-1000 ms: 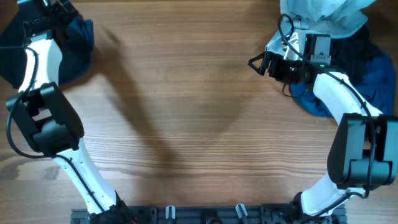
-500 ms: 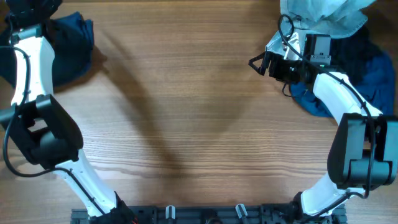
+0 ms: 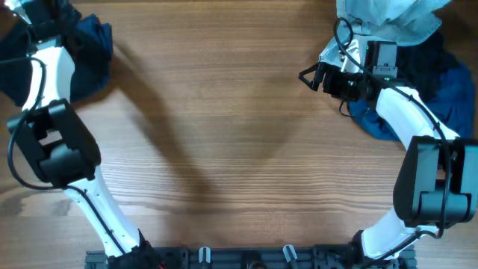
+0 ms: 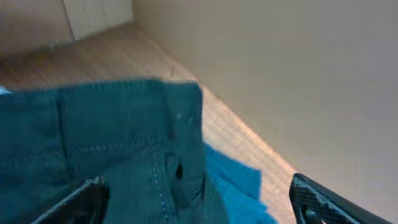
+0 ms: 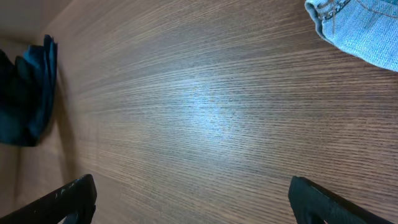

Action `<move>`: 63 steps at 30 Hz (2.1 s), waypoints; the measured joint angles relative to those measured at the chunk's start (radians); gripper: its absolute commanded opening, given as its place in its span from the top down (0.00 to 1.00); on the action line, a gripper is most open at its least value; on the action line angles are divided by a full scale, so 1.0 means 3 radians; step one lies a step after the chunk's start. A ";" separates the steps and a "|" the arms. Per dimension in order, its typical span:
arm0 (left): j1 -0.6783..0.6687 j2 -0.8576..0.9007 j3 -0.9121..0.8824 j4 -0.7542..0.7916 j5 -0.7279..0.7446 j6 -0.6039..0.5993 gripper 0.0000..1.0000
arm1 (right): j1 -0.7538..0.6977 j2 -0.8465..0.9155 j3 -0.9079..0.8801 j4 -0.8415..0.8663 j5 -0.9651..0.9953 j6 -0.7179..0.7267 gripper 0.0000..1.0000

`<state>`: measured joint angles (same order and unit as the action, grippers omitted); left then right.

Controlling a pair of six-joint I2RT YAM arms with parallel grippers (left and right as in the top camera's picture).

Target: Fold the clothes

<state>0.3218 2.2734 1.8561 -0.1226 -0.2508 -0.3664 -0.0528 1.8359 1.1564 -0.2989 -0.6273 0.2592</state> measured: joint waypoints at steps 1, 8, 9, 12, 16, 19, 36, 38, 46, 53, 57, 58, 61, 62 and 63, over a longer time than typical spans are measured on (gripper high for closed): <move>0.0000 0.0028 0.0000 0.0015 0.0001 -0.0003 0.21 | 0.0000 0.0000 0.0000 0.0000 0.0000 0.0000 0.01; 0.0003 0.0093 0.0000 0.0042 -0.0032 -0.0029 0.81 | 0.0000 0.0000 0.0000 0.0000 0.0000 0.0000 0.00; 0.0004 0.0118 0.0000 0.0038 -0.0038 -0.0034 0.89 | 0.0000 0.0000 0.0000 -0.0001 0.0000 0.0000 0.00; 0.0010 0.0203 0.0000 0.0025 -0.0046 -0.0033 0.96 | 0.0000 0.0000 0.0000 0.0000 0.0000 0.0000 0.00; 0.0008 0.0203 0.0000 0.0109 -0.0038 -0.0025 0.96 | 0.0000 0.0000 0.0000 -0.0001 -0.0001 0.0000 0.00; -0.0014 0.0203 0.0000 0.0243 0.0041 0.0099 0.96 | 0.0000 0.0000 0.0000 0.0000 -0.0001 0.0000 0.00; -0.0408 0.0017 -0.0013 -0.0299 0.0341 0.0689 0.00 | 0.0000 -0.0058 0.0000 0.0103 0.0148 -0.0140 0.00; -0.0418 -0.0207 -0.0024 -0.0596 0.0520 0.0655 0.00 | 0.0000 -0.0195 0.0000 0.0125 0.0289 -0.0163 0.00; -0.0544 -0.1719 0.0013 -0.2071 0.1200 0.0268 0.00 | 0.0000 -0.1422 0.0000 -0.0027 0.0969 -0.0327 0.00; -0.0941 -0.2391 0.0018 -0.3138 0.1288 0.0202 0.00 | 0.0000 -0.2309 0.0000 -0.0505 0.1378 -0.0361 0.00; -0.1373 -0.2780 0.0015 -0.3572 0.1158 0.0189 0.00 | 0.0000 -0.2790 0.0000 -0.0748 0.1610 -0.0359 0.00; -0.1481 -0.2890 0.0015 -0.3652 0.1139 0.0173 0.00 | 0.0000 -0.2921 0.0000 -0.0785 0.1670 -0.0359 0.00; -0.1765 -0.3240 0.0015 -0.3855 0.1091 0.0078 0.00 | 0.0000 -0.3330 0.0000 -0.0886 0.1839 -0.0323 0.00; -0.1817 -0.3319 0.0015 -0.3911 0.1083 0.0050 0.00 | 0.0000 -0.3520 0.0000 -0.0928 0.1911 -0.0317 0.00; -0.1909 -0.3466 0.0017 -0.4005 0.1076 0.0037 0.00 | 0.0000 -0.3625 0.0000 -0.0958 0.1953 -0.0306 0.00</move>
<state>-0.2508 1.2335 1.8610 -1.3243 0.0719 -0.3553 -0.0528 0.7483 1.1564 -0.5861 -0.0414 0.1673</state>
